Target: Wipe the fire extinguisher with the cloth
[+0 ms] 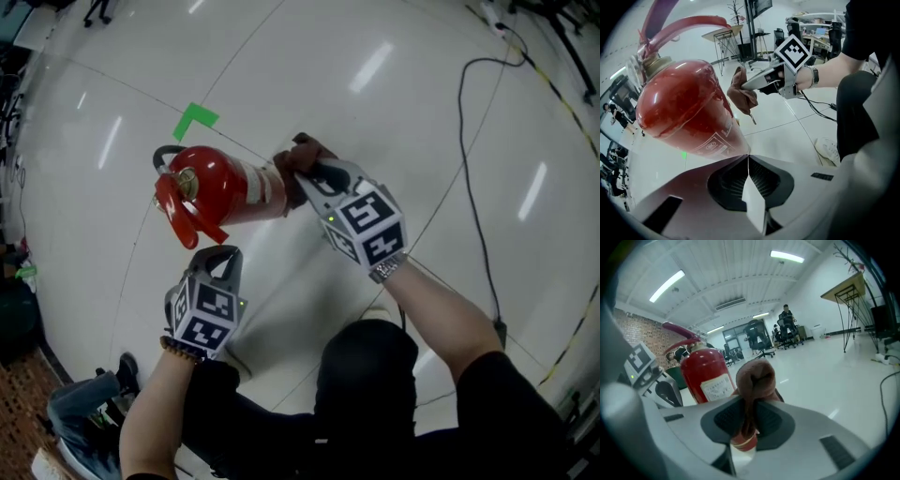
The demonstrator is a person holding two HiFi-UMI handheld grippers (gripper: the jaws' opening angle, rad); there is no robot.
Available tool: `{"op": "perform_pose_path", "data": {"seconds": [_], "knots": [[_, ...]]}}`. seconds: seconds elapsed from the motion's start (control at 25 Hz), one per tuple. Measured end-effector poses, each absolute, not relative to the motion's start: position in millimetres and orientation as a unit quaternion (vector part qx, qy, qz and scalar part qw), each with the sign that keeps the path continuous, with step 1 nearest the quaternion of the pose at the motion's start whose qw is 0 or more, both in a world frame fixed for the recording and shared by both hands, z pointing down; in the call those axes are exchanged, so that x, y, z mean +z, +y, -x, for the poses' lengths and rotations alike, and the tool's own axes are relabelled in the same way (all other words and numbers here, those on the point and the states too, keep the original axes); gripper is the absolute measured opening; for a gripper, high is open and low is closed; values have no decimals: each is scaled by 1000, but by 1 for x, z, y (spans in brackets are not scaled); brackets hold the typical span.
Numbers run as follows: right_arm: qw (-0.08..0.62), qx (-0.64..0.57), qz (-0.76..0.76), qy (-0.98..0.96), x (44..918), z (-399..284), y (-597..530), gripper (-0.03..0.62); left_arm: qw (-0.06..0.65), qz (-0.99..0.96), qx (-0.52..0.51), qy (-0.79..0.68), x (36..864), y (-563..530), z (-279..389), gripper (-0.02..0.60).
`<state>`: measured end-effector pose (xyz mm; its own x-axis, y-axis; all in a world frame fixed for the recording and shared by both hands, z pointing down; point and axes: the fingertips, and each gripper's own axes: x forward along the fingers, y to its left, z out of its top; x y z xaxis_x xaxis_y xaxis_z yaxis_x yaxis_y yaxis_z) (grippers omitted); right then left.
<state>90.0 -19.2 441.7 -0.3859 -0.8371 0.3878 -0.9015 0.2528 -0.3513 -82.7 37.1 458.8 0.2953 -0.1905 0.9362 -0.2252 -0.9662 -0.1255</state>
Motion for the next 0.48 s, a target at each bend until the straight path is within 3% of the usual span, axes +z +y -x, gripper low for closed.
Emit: {"op": "perform_pose_path", "data": {"seconds": [0.48], "knots": [[81, 215, -647, -727, 344, -56, -5, 80, -18, -855, 515, -55, 448, 6, 107, 3]]}}
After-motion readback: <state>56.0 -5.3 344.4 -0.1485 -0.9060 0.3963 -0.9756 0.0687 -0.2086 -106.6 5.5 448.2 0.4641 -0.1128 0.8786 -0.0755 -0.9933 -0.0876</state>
